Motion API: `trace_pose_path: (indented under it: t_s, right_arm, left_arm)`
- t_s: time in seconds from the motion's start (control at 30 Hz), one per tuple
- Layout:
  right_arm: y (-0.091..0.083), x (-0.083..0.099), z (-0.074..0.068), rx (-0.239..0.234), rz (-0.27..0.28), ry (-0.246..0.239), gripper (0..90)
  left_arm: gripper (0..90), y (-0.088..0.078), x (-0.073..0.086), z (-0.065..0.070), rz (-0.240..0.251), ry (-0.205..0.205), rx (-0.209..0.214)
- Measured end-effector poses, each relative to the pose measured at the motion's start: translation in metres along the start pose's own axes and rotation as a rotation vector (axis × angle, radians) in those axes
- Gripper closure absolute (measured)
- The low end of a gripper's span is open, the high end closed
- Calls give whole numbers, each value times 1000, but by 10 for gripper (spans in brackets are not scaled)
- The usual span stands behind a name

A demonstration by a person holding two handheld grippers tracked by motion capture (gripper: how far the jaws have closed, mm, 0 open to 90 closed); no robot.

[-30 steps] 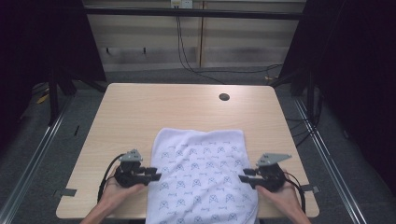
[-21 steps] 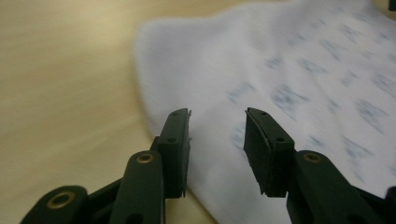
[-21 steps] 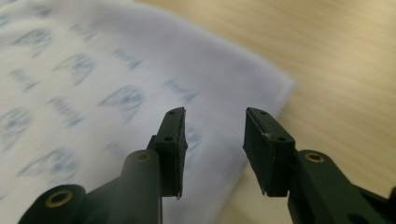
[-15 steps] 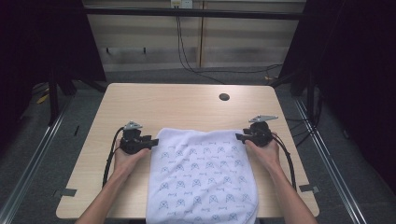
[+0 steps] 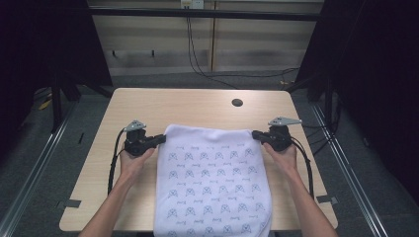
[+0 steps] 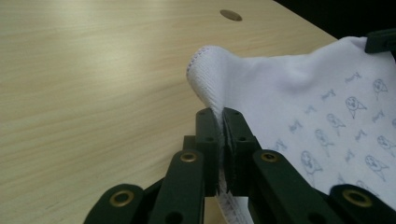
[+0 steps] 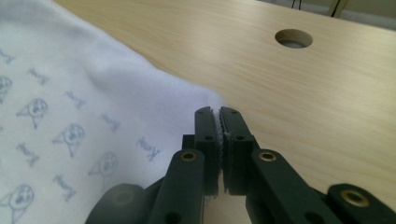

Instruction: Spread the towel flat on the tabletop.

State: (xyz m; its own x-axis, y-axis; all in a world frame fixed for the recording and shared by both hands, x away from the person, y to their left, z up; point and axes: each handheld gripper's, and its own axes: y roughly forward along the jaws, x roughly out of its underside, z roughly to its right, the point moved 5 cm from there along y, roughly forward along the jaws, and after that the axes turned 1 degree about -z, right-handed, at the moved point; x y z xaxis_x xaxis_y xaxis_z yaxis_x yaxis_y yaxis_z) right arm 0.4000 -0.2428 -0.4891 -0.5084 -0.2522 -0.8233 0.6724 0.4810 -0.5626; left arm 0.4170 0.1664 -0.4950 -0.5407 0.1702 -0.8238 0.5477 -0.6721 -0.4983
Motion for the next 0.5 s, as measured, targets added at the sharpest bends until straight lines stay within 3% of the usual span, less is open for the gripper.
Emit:
trace_pose_path:
  t_s: [0.03,0.1,0.23,0.37,0.5]
  right_arm:
    - [-5,1,0,-8,3,-15,866]
    - [-12,6,3,4,-12,-17,839]
    - [-25,18,12,35,-29,4,728]
    - [-34,25,15,42,-49,19,689]
    - [-34,36,4,-22,-103,12,670]
  left_arm:
    - [850,-1,2,-2,-16,5,-4]
    - [736,-1,5,-5,-21,-18,-21]
    - [706,-8,8,-11,-28,-31,-31]
    - [708,-13,15,2,-69,23,23]
    - [726,1,34,21,-169,104,75]
